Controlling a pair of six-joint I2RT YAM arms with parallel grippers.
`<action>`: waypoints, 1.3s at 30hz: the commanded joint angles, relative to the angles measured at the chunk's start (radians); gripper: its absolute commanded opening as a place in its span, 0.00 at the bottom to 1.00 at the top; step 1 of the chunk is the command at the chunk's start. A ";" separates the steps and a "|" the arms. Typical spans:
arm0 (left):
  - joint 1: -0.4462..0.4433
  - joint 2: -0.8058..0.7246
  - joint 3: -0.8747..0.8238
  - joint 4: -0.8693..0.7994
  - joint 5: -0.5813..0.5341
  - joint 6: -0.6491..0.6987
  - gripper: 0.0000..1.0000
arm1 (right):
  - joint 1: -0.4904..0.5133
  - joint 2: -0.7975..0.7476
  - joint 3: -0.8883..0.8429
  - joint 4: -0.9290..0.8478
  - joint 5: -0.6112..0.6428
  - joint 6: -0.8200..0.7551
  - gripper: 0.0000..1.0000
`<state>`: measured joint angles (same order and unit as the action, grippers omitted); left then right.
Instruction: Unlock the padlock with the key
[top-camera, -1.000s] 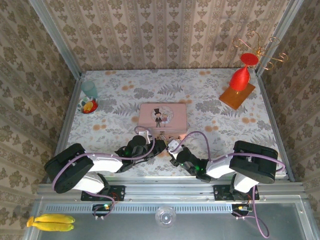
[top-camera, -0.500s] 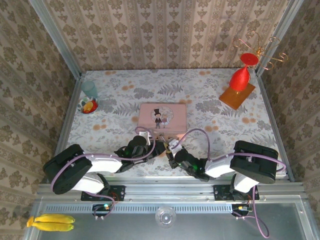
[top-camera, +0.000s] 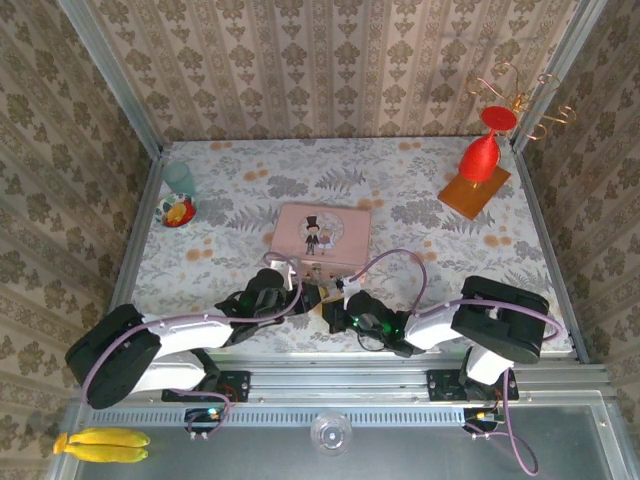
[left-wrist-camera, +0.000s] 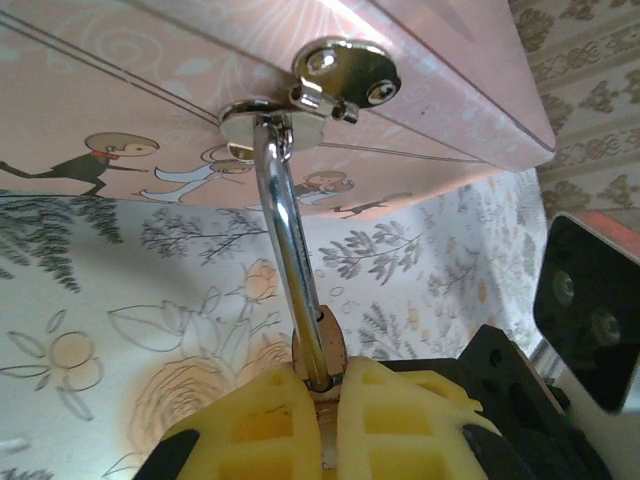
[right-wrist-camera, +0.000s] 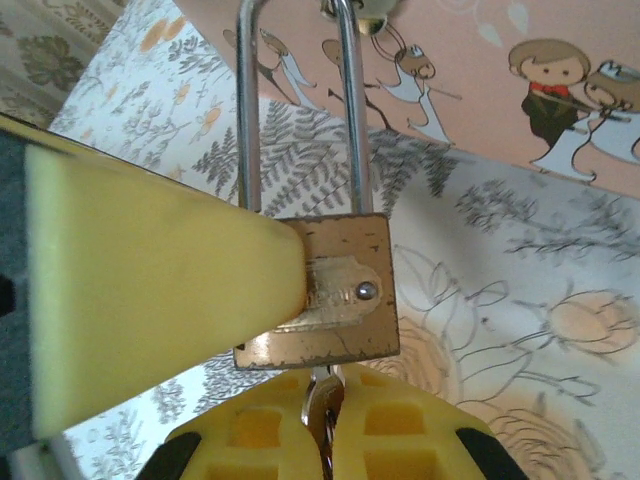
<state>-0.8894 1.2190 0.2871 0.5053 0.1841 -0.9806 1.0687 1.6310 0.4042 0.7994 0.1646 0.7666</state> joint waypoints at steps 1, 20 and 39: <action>0.017 -0.058 0.026 -0.085 -0.111 0.131 0.00 | -0.023 0.025 -0.004 0.018 -0.037 0.113 0.00; 0.056 -0.121 0.086 -0.351 -0.119 0.335 0.00 | -0.052 -0.183 -0.005 -0.309 0.014 -0.017 0.54; -0.036 0.050 0.292 -0.805 -0.489 0.303 0.00 | -0.084 -0.274 0.033 -0.367 -0.061 -0.095 0.57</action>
<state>-0.9073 1.2152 0.5591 -0.2256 -0.2131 -0.6903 0.9878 1.3594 0.4030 0.4259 0.1410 0.7002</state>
